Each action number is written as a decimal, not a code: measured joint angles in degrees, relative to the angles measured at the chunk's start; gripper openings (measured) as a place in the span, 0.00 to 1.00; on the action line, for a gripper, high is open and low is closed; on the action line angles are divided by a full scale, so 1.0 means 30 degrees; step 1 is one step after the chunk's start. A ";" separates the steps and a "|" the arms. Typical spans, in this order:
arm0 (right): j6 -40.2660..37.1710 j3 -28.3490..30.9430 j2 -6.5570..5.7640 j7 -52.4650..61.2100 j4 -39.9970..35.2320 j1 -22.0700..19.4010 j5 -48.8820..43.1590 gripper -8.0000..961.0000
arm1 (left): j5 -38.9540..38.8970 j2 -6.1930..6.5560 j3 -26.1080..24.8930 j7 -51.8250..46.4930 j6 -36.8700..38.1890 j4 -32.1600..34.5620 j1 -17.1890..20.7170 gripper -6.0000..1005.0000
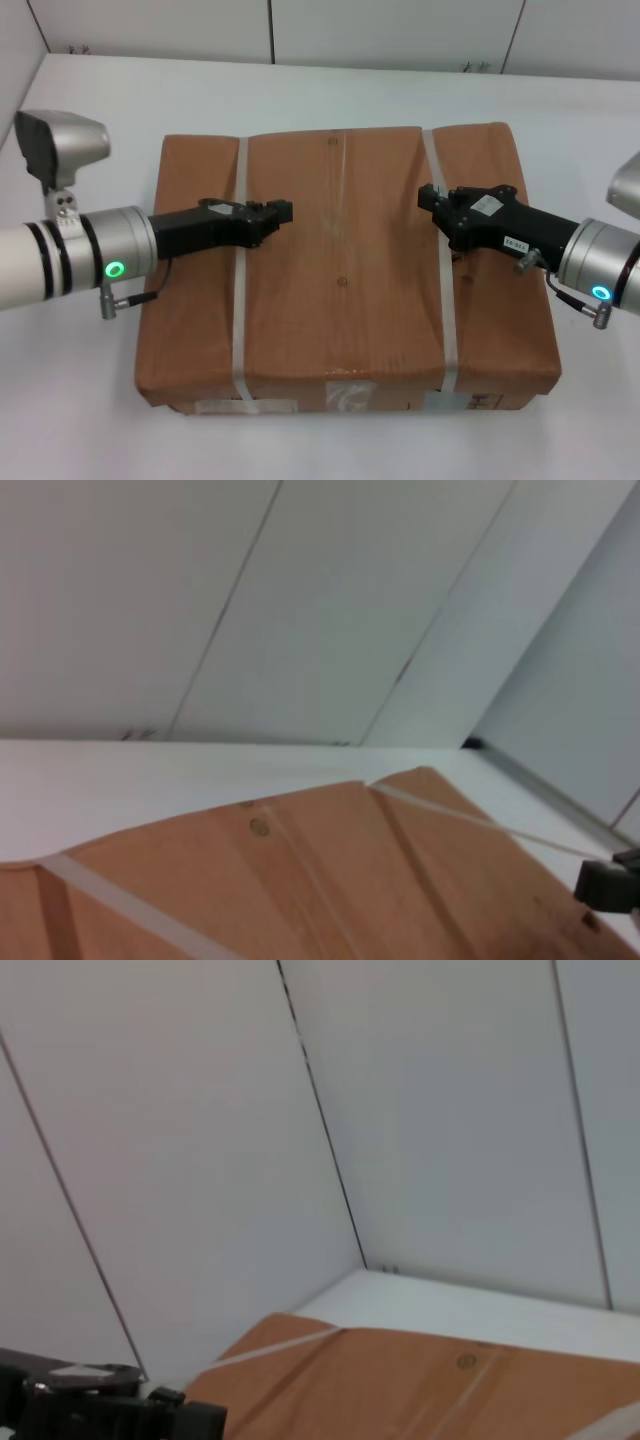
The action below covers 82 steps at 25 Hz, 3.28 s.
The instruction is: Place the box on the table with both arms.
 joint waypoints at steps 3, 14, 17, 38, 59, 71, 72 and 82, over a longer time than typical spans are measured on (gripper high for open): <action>0.0844 -0.0010 -0.0003 0.0005 0.0511 0.0342 -0.0003 0.09 | 0.0135 -0.0314 -0.0001 0.0407 -0.0958 -0.0027 -0.0125 0.07; 0.2882 -0.0017 0.0002 0.0010 0.1741 0.1166 -0.0068 0.11 | 0.0173 -0.0655 0.0039 0.1718 -0.3215 -0.0285 -0.0383 0.07; 0.3160 -0.0012 0.0002 0.0011 0.1776 0.1175 -0.0076 0.11 | 0.0158 -0.0714 0.0433 0.1891 -0.4063 -0.0644 -0.0758 0.07; 0.4219 0.0236 0.0001 0.0603 0.2142 0.1384 0.0054 0.17 | -0.0027 -0.0777 0.0902 0.2103 -0.5166 -0.1204 -0.0760 0.21; 0.4501 0.2241 -0.0008 0.0395 0.2016 0.0469 0.0172 0.89 | -0.0063 -0.0712 0.0782 0.2853 -0.4965 -0.0802 -0.0455 0.81; 0.6757 0.2316 0.0000 0.1135 0.2120 0.0421 0.0145 0.89 | -0.0761 -0.0639 0.0757 0.3023 -0.3557 -0.0801 -0.0369 0.81; 0.6707 0.2424 -0.0001 0.1132 0.2077 0.0347 0.0165 0.89 | -0.0941 -0.0629 0.0758 0.3133 -0.3318 -0.0803 -0.0307 0.81; 0.2571 0.3727 -0.0003 -0.0432 0.0133 -0.2103 0.0921 0.89 | -0.1203 -0.0418 0.0760 0.3867 -0.0763 0.0647 0.0818 0.81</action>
